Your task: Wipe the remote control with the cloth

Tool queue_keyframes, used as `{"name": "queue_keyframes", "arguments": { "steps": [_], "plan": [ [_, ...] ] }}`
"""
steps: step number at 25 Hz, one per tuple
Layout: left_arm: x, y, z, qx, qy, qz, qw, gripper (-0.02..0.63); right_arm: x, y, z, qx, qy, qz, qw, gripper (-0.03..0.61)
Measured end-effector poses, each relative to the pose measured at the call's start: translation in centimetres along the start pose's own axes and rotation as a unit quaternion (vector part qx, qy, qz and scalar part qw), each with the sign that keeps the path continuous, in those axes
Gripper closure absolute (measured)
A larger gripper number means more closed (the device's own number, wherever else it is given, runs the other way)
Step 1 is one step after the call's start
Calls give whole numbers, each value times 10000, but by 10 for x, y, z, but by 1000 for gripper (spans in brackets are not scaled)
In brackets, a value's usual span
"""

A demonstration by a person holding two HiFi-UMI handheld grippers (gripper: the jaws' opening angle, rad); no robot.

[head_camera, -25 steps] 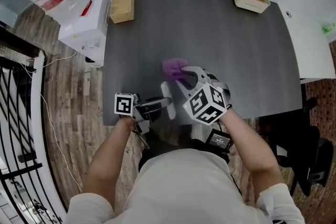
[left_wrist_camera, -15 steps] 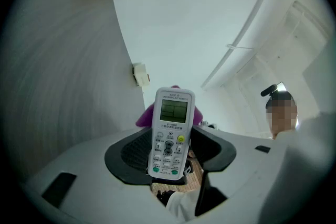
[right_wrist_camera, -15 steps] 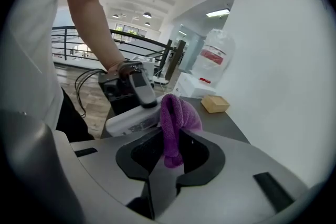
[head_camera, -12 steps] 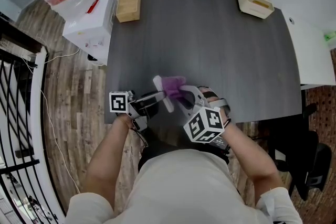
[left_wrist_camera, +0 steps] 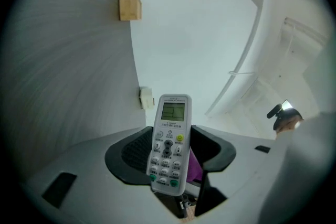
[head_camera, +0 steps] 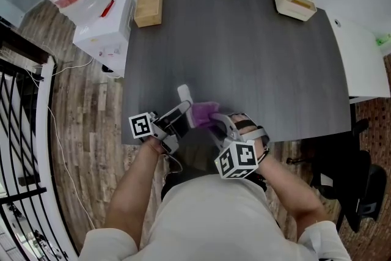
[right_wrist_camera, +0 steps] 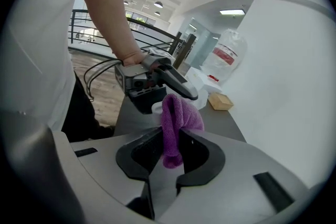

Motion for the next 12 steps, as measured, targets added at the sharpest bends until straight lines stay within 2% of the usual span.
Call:
{"name": "queue_keyframes", "arguments": {
  "steps": [5,7,9,11,12],
  "plan": [
    [12,7,-1,-107,-45,745,9972,390,32,4,0,35,236,467,9986,489],
    [16,10,0,-203,-23,1058,9942,390,39,4,0,-45,146,773,9969,489],
    [19,14,3,-250,-183,1463,9888,390,41,6,-3,-104,-44,969,9952,488],
    [20,19,11,-158,-654,2143,9744,390,39,9,-7,-119,-283,1018,9943,489],
    [20,21,15,-25,-959,2607,9606,390,37,11,-11,-105,-414,998,9941,489]
  ]
}}
Point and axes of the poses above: the fingertips, and each gripper's own axes: y backward along the fingers, x to its left, z out of its top, the point moved 8 cm from there along y, backward along the fingers
